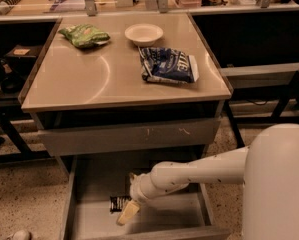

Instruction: Pick rxbar chocolate from middle drawer and place on counter

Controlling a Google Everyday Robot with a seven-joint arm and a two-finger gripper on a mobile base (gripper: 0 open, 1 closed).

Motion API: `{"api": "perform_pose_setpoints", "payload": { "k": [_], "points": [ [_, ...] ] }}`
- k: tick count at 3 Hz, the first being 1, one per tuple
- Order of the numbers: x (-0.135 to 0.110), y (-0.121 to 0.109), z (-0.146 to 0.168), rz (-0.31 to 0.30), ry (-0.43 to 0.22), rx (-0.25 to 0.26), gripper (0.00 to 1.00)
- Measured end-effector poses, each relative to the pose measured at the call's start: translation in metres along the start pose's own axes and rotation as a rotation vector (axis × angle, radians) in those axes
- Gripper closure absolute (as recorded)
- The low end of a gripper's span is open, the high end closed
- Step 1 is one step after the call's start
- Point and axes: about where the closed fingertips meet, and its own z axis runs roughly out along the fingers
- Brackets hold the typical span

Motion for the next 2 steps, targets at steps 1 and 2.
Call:
{"api": "perform_pose_setpoints", "payload": {
  "k": [1,2],
  "points": [
    [0.009,-0.008,0.022,-0.007,-0.011,-0.009,0.0],
    [0.029,-0.005,0.051,0.028,-0.019,-0.036,0.0]
  ]
}}
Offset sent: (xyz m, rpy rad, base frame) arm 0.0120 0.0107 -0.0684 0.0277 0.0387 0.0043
